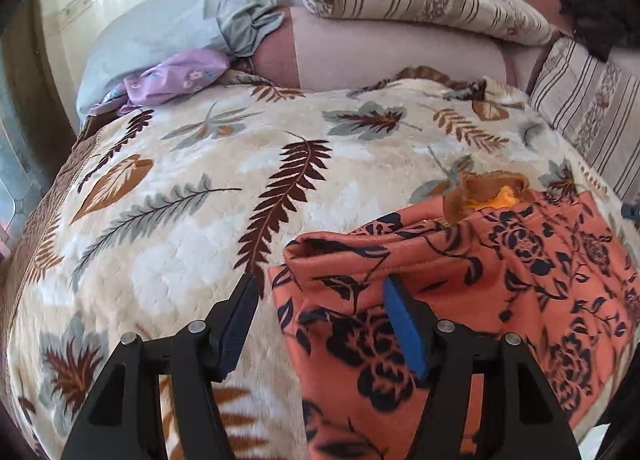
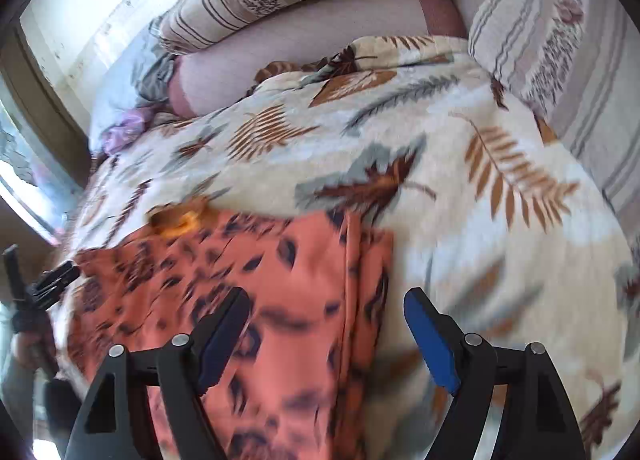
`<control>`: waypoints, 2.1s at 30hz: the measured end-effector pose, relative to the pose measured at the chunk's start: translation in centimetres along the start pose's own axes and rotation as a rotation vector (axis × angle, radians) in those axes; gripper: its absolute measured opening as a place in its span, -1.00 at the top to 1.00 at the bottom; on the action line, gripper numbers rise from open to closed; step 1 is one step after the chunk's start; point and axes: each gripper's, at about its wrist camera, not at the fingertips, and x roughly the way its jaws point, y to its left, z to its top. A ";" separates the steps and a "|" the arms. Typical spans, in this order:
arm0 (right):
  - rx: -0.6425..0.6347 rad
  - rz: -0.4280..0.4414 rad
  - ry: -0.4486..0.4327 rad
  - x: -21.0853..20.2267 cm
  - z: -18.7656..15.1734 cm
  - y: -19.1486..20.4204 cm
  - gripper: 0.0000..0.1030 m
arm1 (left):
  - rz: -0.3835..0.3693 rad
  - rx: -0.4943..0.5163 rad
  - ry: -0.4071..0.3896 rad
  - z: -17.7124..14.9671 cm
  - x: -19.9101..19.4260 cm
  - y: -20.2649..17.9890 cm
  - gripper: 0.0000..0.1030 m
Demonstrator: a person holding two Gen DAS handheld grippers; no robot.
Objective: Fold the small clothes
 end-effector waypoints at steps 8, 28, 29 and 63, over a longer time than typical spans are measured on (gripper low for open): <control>-0.105 -0.084 0.135 6.0 1.1 2.0 0.86 | 0.034 -0.007 0.093 1.3 2.7 -0.4 0.94; 0.018 -0.228 0.033 0.7 0.9 -0.7 -0.41 | 0.169 -0.065 -0.082 1.9 -5.4 0.8 -0.50; -0.019 -0.247 0.012 -0.7 0.6 0.4 -0.48 | 0.161 -0.078 -0.102 1.4 -7.0 0.6 -0.52; -0.272 -0.510 -0.364 -18.1 -6.0 16.0 -0.66 | 0.076 -0.101 -0.247 -6.7 -22.6 -7.3 -0.54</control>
